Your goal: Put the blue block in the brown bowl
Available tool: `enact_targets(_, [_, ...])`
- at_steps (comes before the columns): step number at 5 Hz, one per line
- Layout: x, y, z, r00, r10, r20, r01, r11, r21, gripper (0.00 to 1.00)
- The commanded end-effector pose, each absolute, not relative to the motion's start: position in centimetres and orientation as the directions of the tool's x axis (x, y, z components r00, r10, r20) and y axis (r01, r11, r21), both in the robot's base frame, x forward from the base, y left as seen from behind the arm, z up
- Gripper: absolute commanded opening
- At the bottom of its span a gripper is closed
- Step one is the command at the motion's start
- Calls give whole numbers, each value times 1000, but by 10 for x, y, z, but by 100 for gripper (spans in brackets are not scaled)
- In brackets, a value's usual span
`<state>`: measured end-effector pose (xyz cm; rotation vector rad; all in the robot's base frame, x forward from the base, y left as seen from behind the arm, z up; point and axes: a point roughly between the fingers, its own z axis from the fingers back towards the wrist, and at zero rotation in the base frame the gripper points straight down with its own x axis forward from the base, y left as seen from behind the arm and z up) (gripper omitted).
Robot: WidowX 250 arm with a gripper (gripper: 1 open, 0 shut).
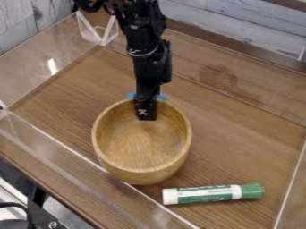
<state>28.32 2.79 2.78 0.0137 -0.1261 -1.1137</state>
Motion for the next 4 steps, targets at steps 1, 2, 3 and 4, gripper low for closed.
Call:
enact_targets(1, [275,24,19,394,-915,83,914,400,66,0])
enact_targets(2, [273,24,19,385,-919,83,918,391,66,0])
enact_targets(3, [270,23,19,377,-922,83,921,383,66,0])
enact_targets(4, [267,23,19,370,-925,82,924,376,65,0])
